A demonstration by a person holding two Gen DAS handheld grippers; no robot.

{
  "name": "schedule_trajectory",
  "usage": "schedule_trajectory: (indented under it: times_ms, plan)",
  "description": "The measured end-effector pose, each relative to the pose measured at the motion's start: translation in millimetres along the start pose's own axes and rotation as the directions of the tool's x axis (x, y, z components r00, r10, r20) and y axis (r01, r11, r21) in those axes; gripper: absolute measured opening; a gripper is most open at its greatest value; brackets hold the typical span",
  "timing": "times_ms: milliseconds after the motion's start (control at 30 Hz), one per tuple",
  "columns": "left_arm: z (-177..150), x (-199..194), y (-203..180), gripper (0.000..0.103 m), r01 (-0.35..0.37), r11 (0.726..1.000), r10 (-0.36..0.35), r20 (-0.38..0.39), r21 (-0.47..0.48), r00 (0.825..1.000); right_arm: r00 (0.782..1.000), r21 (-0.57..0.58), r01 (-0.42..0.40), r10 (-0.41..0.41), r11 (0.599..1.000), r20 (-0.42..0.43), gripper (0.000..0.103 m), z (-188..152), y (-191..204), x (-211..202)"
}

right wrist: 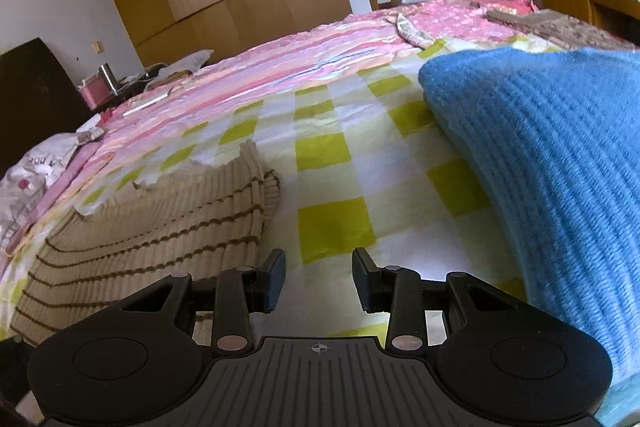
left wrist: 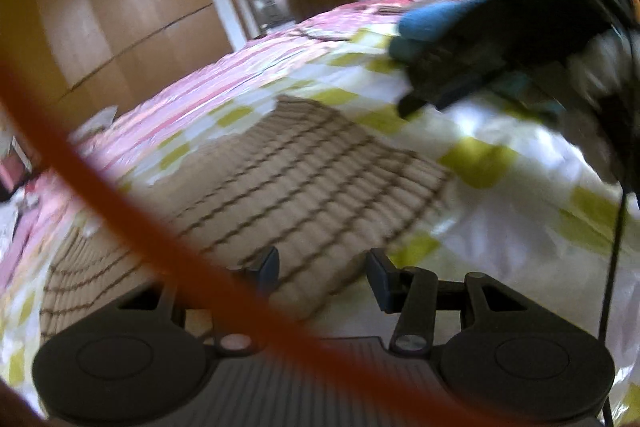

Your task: Fold small clothes

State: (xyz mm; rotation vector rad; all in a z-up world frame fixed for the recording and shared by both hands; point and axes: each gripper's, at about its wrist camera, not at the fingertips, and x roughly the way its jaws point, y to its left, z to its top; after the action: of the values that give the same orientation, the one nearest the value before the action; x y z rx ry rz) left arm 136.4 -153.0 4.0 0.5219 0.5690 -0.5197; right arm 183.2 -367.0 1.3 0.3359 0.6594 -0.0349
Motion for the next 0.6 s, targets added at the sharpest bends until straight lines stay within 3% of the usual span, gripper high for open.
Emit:
schedule_trajectory:
  times_ms: [100,267,600]
  plan:
    - [-2,4,-20,0.055,-0.003,0.998,0.002,0.004,0.068,1.000,1.000,-0.017,-0.004,0.004,1.000,0.005,0.036,0,0,-2]
    - [-3,14,-41,0.055,-0.068,0.984,0.062,0.046,0.163,0.997,1.000,-0.045,0.007,-0.006,0.999,0.011,0.036,0,1,-3]
    - [7,31,-57,0.056,-0.112,0.969,0.090,0.108,0.218,0.990,1.000,-0.055,-0.001,0.000,0.998,-0.002,0.037,0,3,0]
